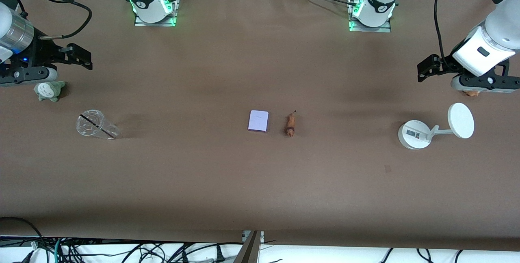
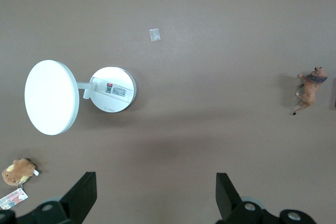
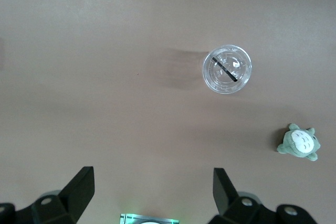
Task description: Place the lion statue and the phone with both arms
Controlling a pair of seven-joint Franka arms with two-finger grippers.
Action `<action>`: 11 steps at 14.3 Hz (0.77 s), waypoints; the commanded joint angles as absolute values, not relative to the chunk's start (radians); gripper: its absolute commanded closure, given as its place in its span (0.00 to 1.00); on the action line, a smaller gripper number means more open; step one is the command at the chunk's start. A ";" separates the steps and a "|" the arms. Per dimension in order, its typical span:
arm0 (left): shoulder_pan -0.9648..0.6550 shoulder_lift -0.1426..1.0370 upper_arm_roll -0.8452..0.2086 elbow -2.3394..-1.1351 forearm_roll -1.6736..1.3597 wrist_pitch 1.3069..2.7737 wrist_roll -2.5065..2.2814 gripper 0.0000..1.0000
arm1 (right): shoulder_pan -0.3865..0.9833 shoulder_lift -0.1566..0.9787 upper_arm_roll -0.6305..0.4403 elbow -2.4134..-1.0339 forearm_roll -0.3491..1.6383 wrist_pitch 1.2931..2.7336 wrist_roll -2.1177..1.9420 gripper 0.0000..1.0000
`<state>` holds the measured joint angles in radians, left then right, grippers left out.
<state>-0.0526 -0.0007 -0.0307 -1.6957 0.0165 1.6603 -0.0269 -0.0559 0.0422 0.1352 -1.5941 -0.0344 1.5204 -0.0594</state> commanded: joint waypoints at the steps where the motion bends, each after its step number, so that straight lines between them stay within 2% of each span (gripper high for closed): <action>1: -0.052 0.003 -0.032 -1.674 -0.003 1.638 -0.020 0.00 | -0.067 0.054 0.143 -1.568 -0.018 1.511 -0.061 0.00; 11: -0.052 0.003 -0.032 -1.674 -0.002 1.638 -0.020 0.00 | -0.066 0.055 0.143 -1.568 -0.020 1.514 -0.068 0.00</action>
<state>-0.0526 -0.0007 -0.0307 -1.6957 0.0165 1.6603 -0.0269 -0.0559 0.0437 0.1352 -1.5941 -0.0344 1.5214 -0.0595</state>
